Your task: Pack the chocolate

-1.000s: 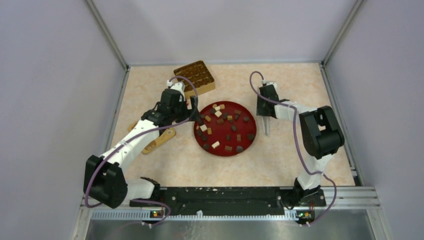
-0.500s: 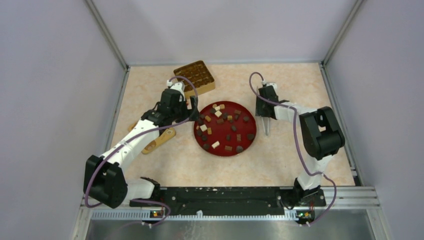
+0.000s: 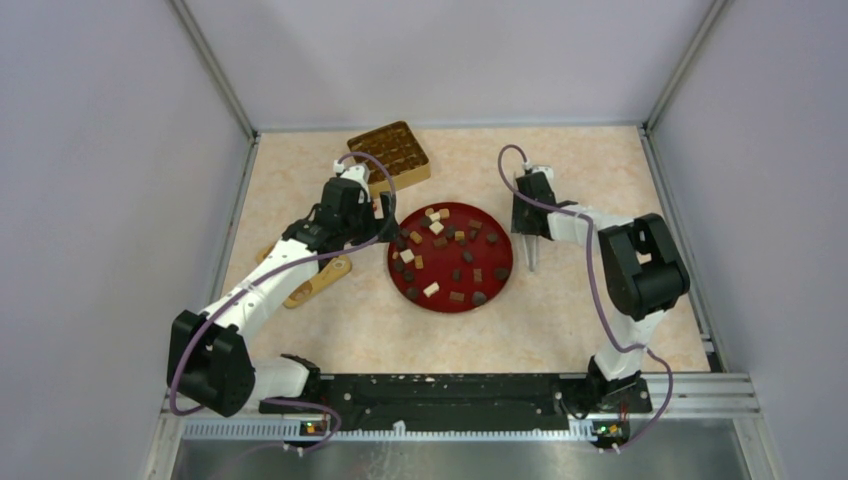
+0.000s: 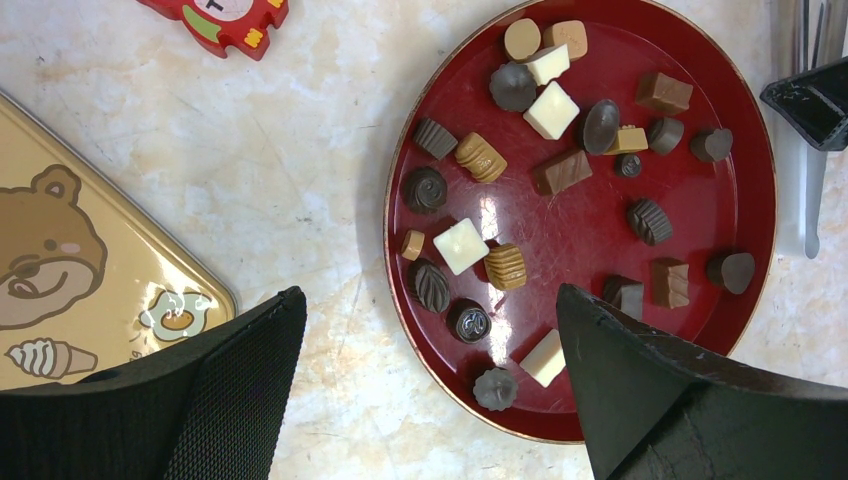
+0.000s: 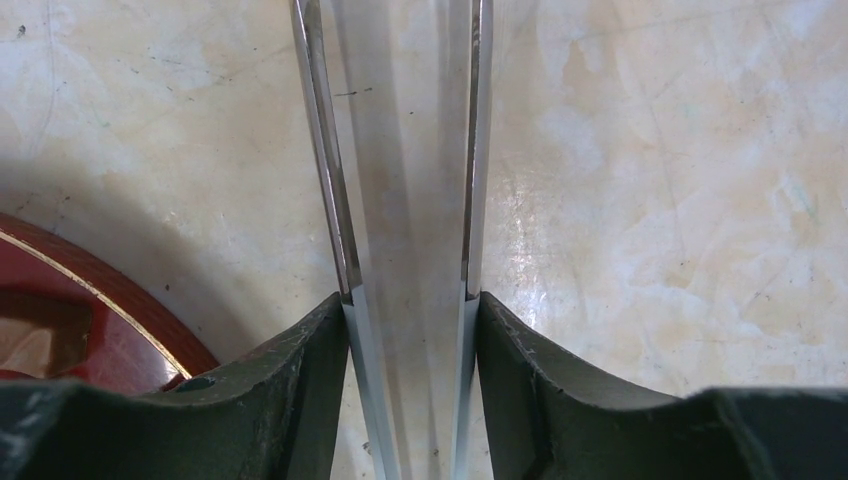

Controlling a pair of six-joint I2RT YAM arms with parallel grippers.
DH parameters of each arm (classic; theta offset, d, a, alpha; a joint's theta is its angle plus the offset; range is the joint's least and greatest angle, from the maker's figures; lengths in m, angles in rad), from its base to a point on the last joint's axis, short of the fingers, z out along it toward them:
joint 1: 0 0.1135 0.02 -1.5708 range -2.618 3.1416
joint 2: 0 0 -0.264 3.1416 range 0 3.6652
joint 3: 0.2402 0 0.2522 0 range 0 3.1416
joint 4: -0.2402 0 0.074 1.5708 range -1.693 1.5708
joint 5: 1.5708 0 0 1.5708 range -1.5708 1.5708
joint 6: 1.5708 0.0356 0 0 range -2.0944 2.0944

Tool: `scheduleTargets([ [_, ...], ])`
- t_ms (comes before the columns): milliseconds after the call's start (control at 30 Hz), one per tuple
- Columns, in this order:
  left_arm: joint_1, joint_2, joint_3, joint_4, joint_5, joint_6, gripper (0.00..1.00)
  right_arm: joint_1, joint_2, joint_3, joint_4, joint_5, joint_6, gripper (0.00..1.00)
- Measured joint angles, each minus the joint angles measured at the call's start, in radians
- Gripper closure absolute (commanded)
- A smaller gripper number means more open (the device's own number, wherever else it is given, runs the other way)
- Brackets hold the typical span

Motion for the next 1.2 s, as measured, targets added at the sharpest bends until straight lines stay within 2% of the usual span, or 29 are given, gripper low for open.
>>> scheduleTargets([
  [133, 0.0, 0.0, 0.0, 0.0, 0.0, 0.0, 0.01, 0.001, 0.0, 0.0, 0.0, -0.003, 0.008, 0.46],
  [333, 0.0, 0.0, 0.0, 0.0, -0.001, 0.0, 0.01, 0.001, -0.002, -0.009, 0.009, -0.006, 0.026, 0.48],
  [433, 0.0, 0.0, 0.0, 0.0, -0.001, 0.0, 0.01, 0.001, -0.003, -0.013, 0.014, -0.006, 0.034, 0.63],
  [533, 0.0, 0.0, 0.0, 0.0, 0.0, 0.0, 0.01, 0.002, -0.004, -0.015, 0.018, -0.006, 0.041, 0.83],
  [633, 0.0, 0.0, 0.0, 0.0, 0.0, 0.0, 0.01, 0.002, -0.01, -0.018, 0.011, -0.003, 0.041, 0.95],
  [800, 0.0, 0.0, 0.0, -0.001, -0.003, 0.0, 0.01, 0.002, -0.048, -0.018, -0.08, 0.01, 0.008, 0.96],
  [967, 0.0, -0.002, 0.0, -0.011, -0.024, 0.004, 0.01, 0.001, -0.155, 0.013, -0.237, 0.009, -0.05, 0.96],
  [1200, 0.0, -0.013, 0.0, -0.019, -0.056, 0.015, 0.01, 0.002, -0.29, 0.134, -0.402, -0.089, -0.108, 0.93],
])
